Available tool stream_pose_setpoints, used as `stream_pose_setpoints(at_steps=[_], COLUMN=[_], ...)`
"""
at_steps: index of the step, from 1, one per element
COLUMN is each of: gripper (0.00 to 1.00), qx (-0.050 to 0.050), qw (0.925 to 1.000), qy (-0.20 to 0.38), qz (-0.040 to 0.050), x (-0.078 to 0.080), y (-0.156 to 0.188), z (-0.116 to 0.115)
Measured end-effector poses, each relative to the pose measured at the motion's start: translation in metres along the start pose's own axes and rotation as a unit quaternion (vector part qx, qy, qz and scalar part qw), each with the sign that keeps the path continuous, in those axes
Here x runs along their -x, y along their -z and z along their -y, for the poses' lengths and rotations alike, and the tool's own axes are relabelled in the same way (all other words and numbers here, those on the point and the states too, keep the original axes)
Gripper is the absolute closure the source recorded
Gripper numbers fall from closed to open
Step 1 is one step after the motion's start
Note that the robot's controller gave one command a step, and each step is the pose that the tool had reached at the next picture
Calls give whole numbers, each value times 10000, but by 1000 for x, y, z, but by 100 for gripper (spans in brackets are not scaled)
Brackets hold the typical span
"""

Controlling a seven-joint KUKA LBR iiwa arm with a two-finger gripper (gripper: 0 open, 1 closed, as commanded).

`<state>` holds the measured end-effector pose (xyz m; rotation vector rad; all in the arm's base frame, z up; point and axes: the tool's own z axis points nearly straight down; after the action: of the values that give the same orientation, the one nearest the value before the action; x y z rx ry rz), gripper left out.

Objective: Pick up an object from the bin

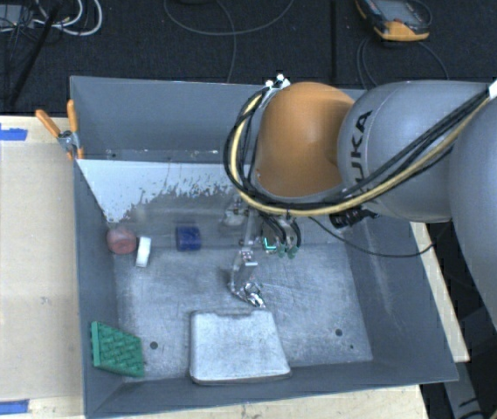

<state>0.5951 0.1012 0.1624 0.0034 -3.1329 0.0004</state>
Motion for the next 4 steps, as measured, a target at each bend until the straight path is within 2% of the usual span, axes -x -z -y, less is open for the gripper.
stream_pose_setpoints(at_steps=[1,2,3,4], gripper=[0,0,0,100], qx=[44,12,4,3], qw=[9942,9960,9992,9992], qy=[-1071,-889,-388,-407], qz=[103,68,62,36], x=[-18,-14,-107,-107], y=[-63,-88,-67,-69], z=[47,53,33,34])
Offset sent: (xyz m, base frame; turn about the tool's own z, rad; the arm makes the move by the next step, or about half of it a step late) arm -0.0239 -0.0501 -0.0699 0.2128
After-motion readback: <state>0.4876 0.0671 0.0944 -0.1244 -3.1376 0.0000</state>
